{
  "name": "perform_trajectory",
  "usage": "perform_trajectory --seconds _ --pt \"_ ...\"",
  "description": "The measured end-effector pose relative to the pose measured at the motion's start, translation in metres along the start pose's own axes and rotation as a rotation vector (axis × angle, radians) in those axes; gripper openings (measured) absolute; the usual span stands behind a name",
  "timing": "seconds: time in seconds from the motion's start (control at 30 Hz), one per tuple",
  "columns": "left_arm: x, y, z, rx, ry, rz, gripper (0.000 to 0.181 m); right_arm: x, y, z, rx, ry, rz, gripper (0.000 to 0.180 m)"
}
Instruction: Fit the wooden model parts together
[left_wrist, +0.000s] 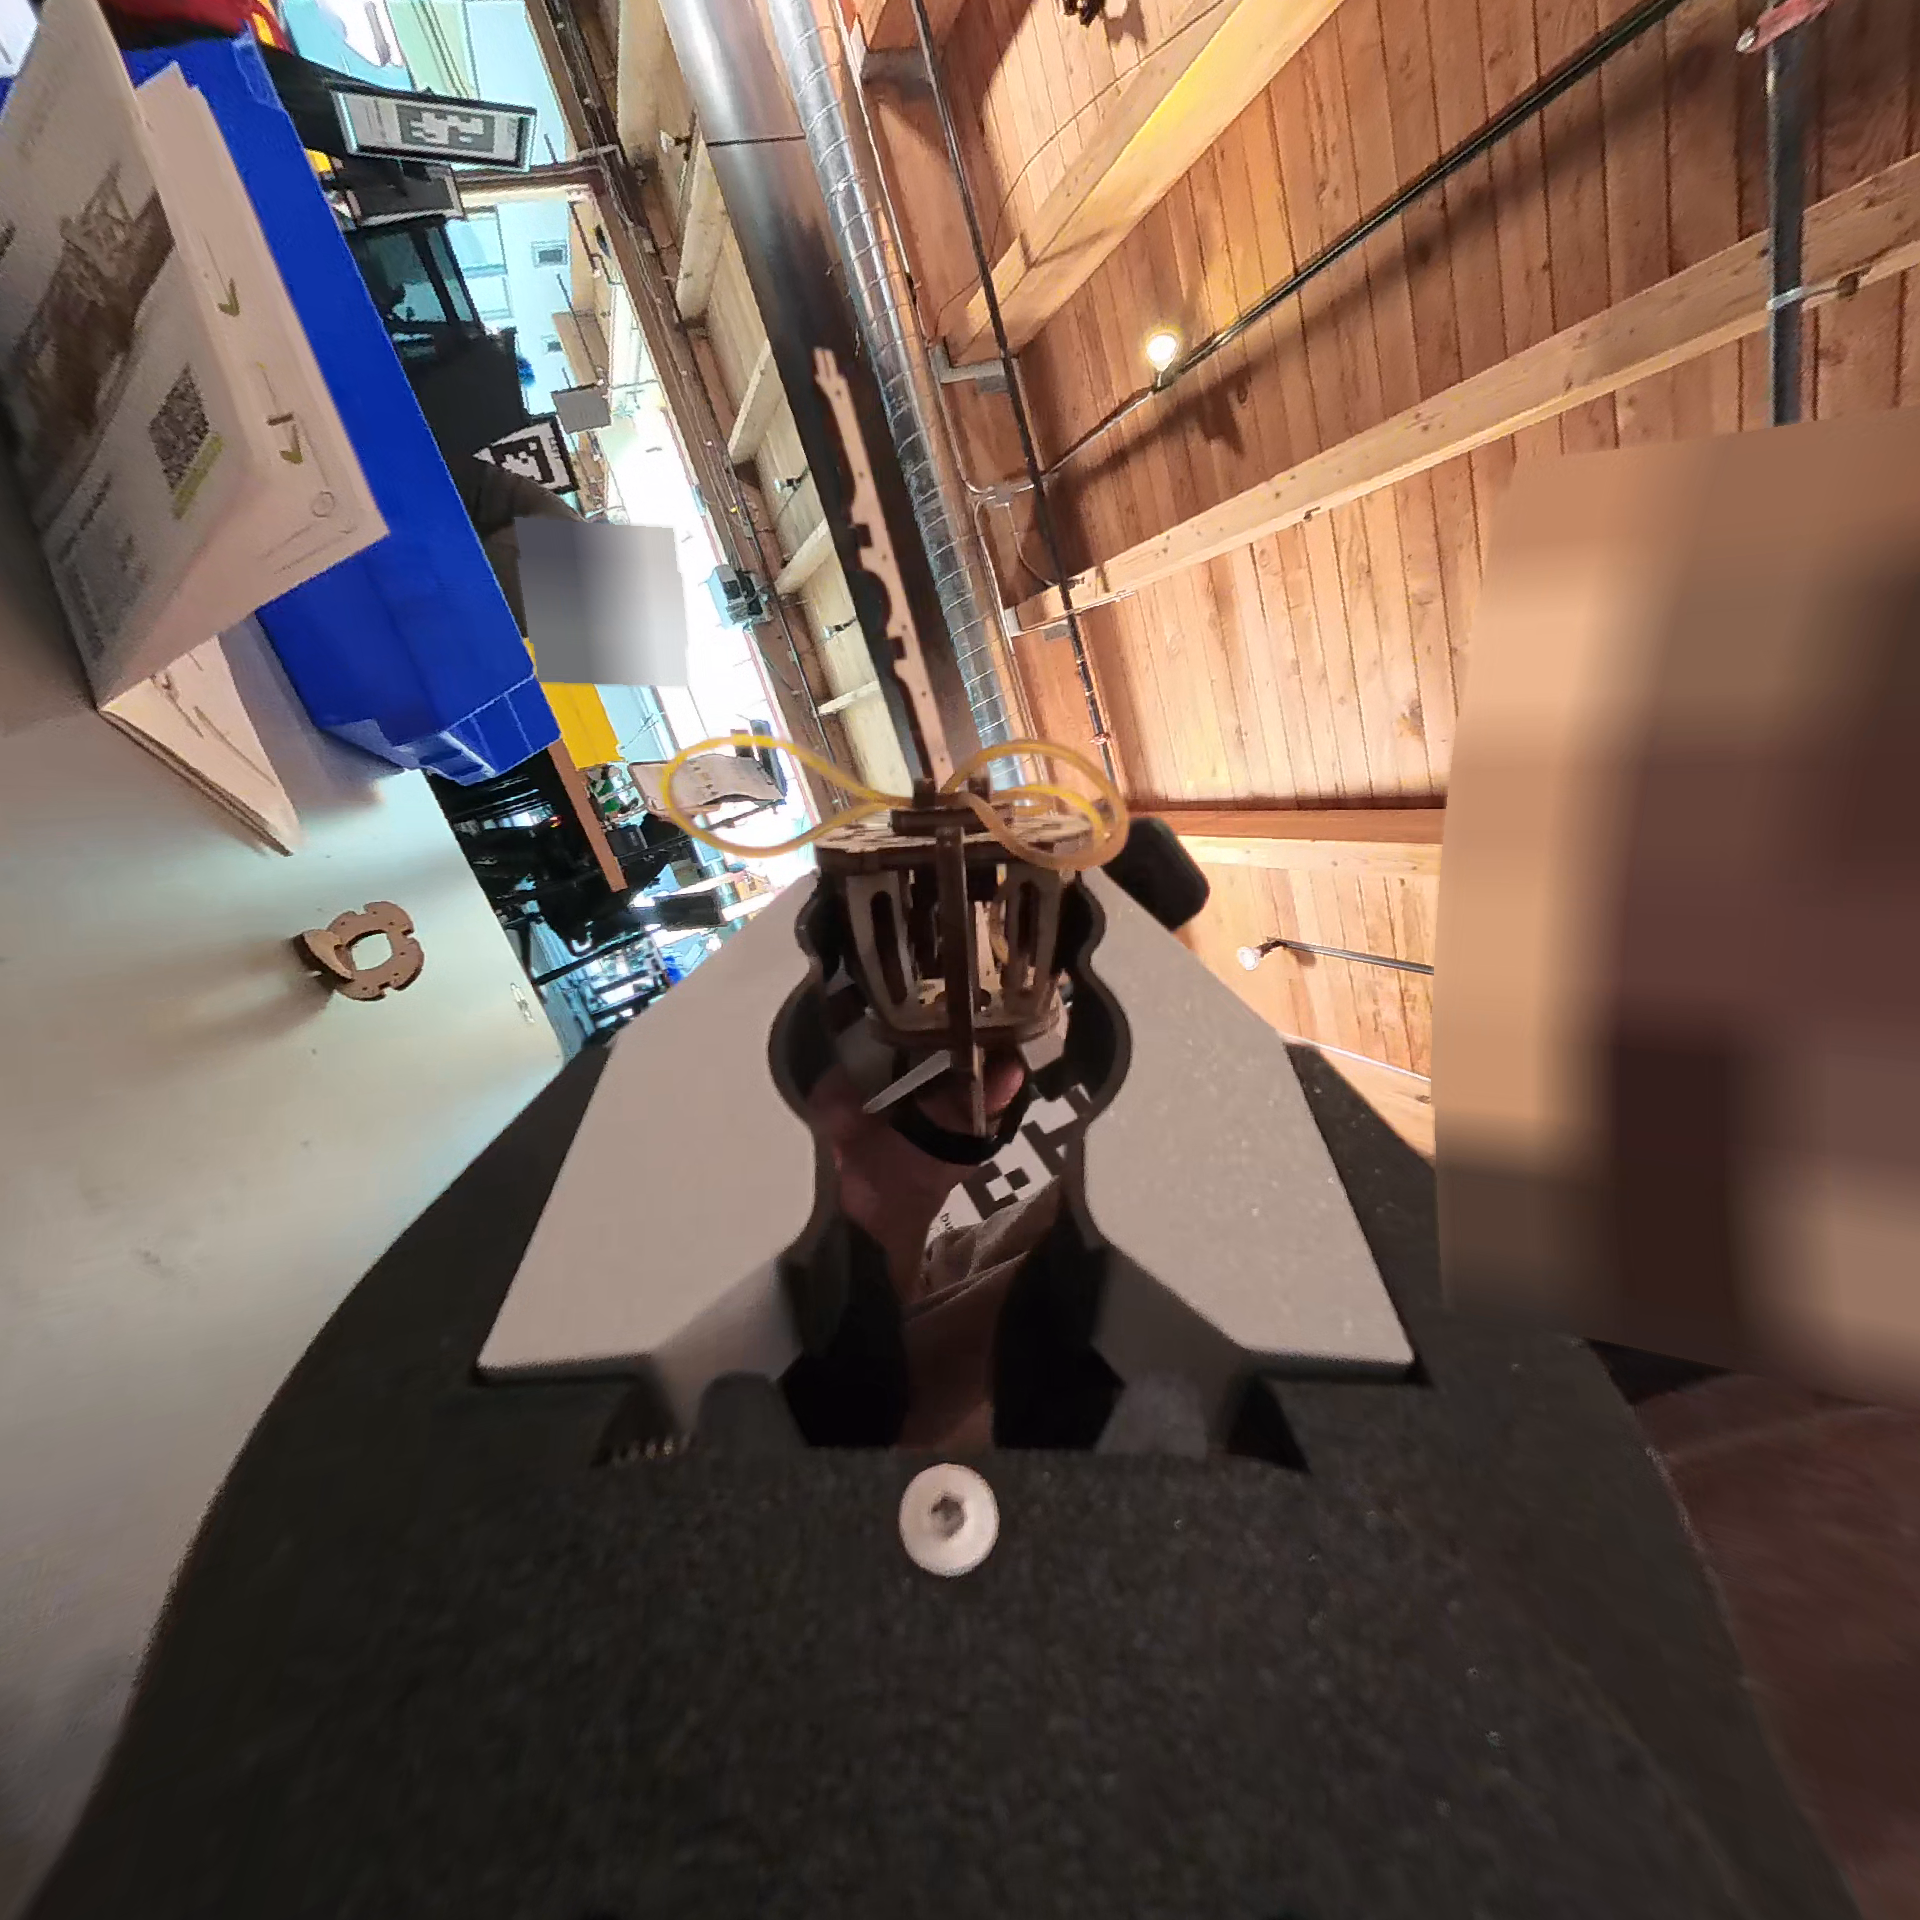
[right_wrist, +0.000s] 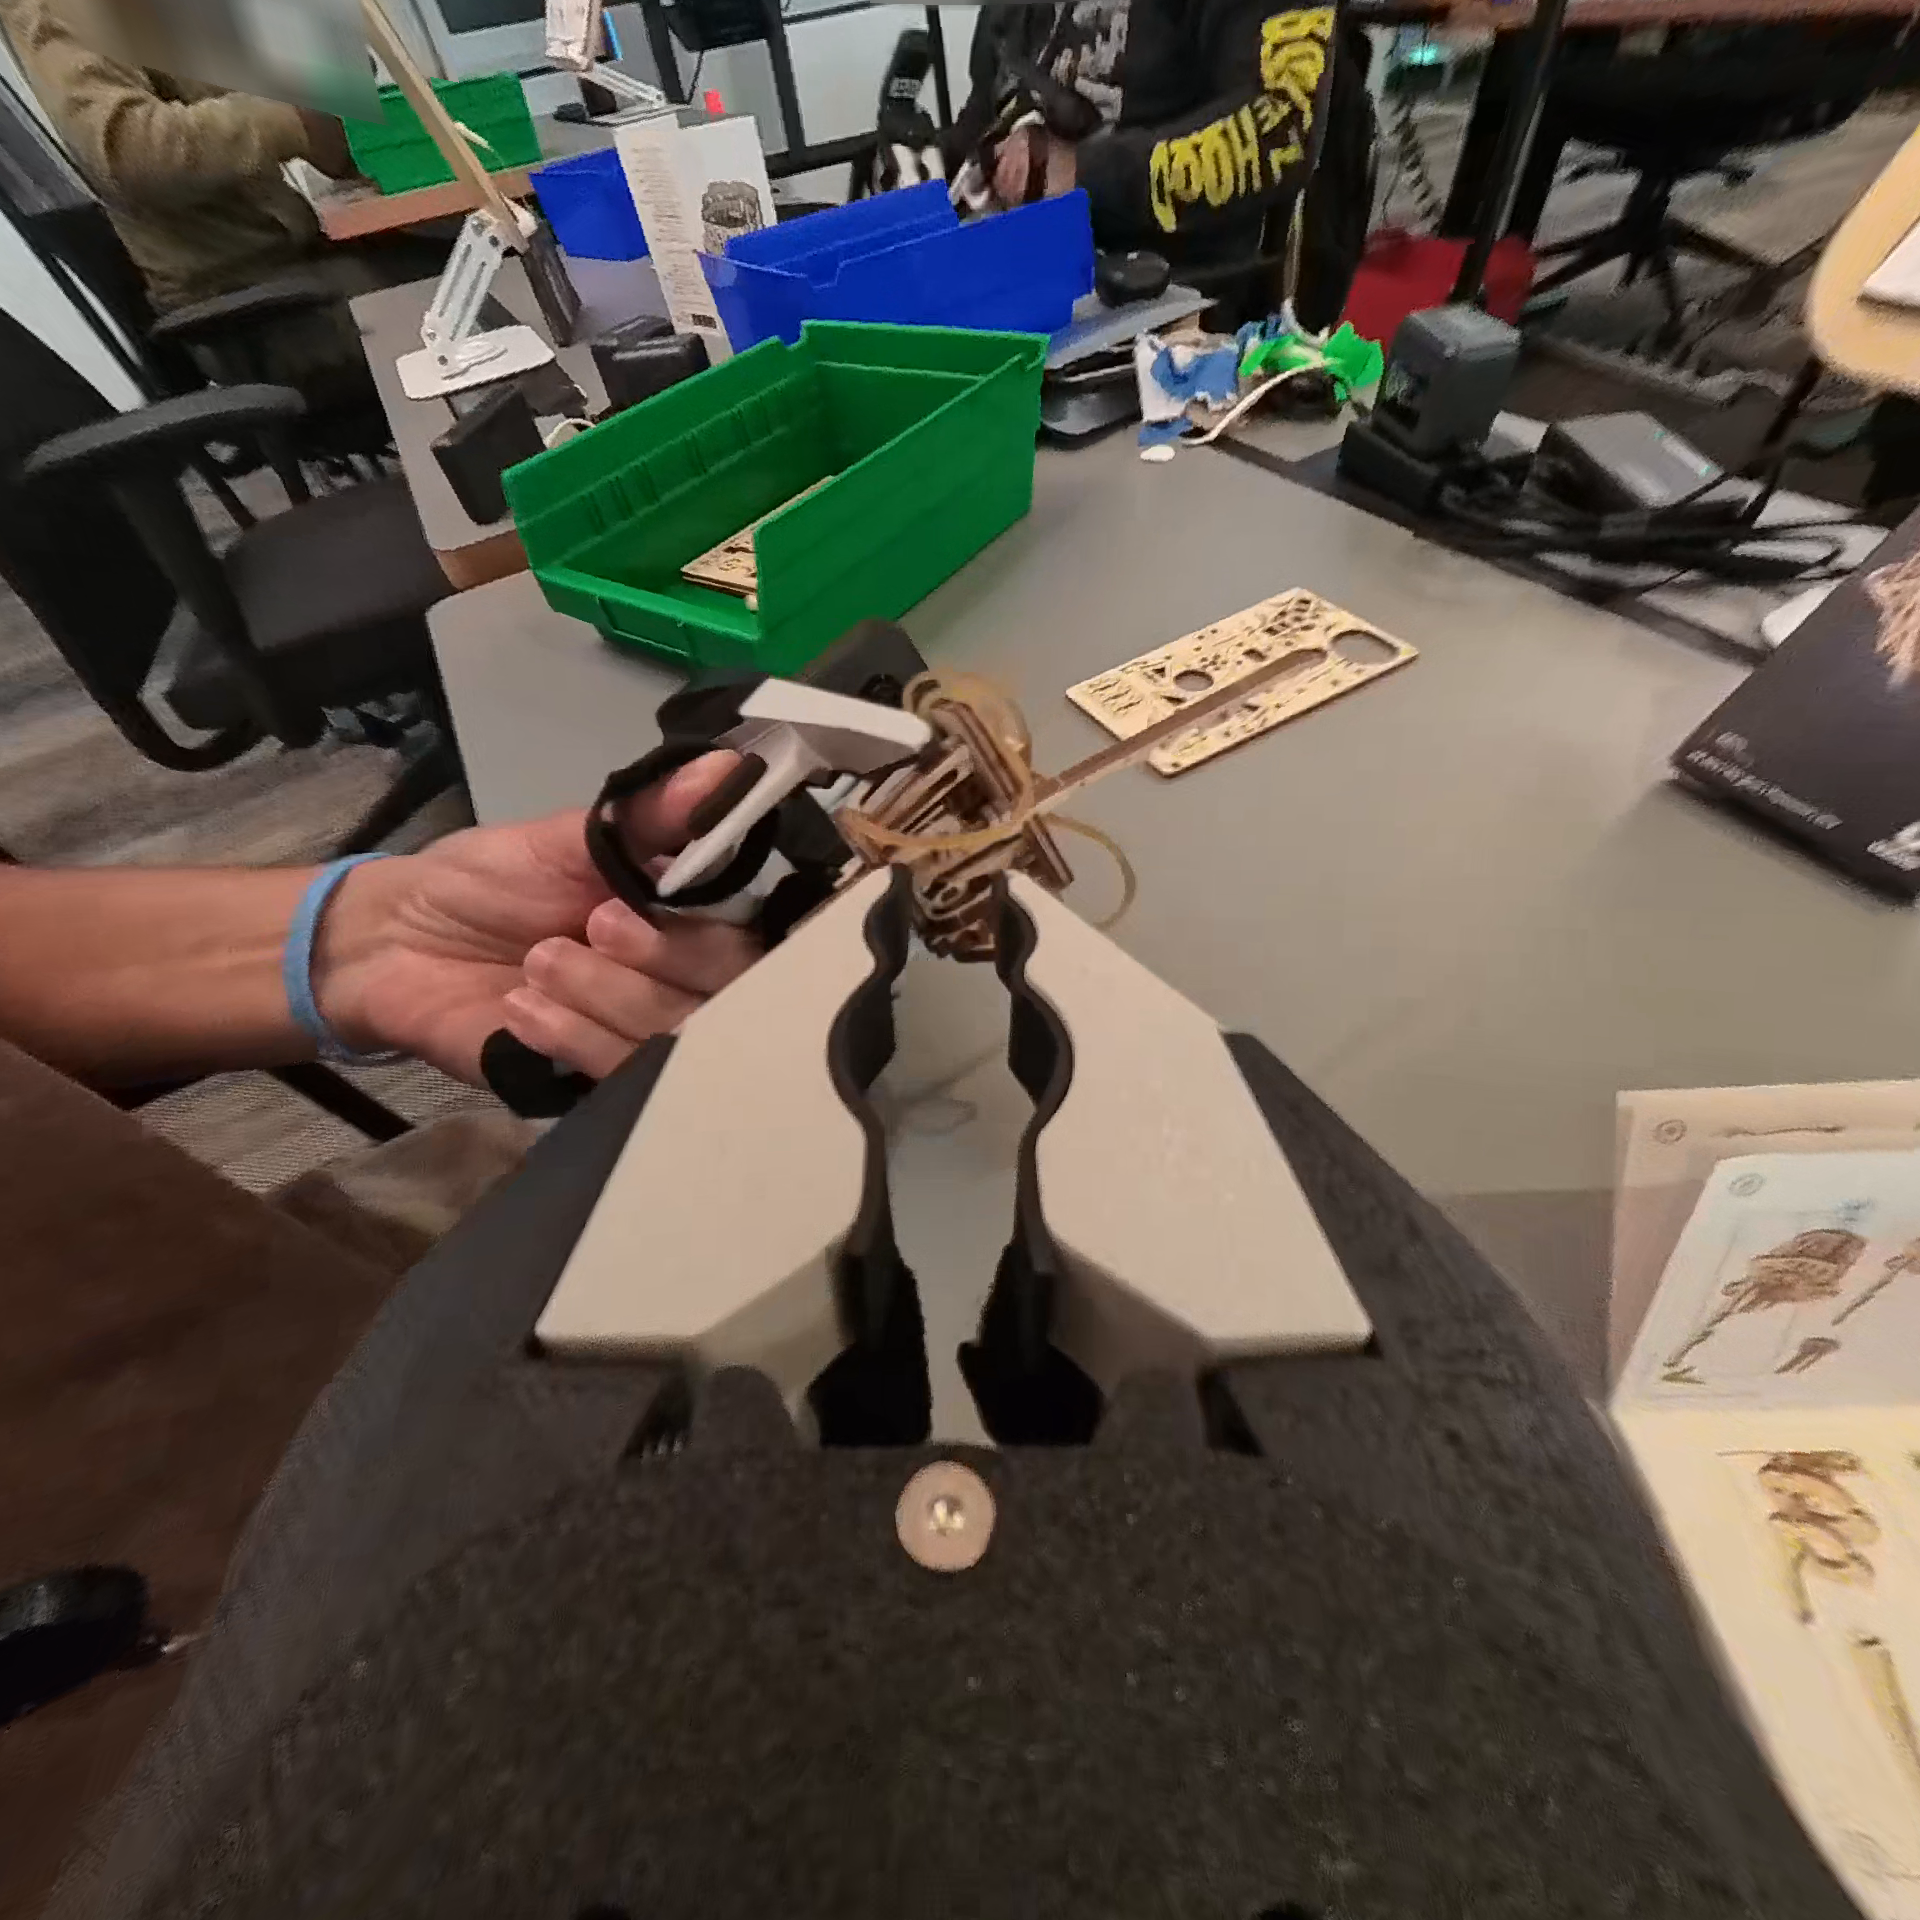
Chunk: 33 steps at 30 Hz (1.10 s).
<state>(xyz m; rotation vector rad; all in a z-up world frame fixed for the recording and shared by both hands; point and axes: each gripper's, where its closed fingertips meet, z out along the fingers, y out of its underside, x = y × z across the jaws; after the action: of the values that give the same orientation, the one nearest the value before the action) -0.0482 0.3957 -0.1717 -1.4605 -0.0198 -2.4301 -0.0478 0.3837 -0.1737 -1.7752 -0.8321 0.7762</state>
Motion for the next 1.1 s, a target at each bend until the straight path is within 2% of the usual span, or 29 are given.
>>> perform_trajectory --seconds 0.2,0.73,1.1 --pt "-0.0011 0.0041 0.0023 -0.034 -0.058 0.076 0.039 -0.0052 -0.0023 0.0002 -0.016 -0.128 0.18 0.017" --pt "-0.0043 0.0021 0.0008 -0.037 -0.113 0.131 0.039 -0.0005 0.0034 0.0053 -0.068 -0.111 0.223 0.005" --pt "-0.0015 0.0021 0.001 -0.027 -0.072 0.095 0.039 -0.0012 0.003 0.0016 -0.032 -0.171 0.343 0.003"
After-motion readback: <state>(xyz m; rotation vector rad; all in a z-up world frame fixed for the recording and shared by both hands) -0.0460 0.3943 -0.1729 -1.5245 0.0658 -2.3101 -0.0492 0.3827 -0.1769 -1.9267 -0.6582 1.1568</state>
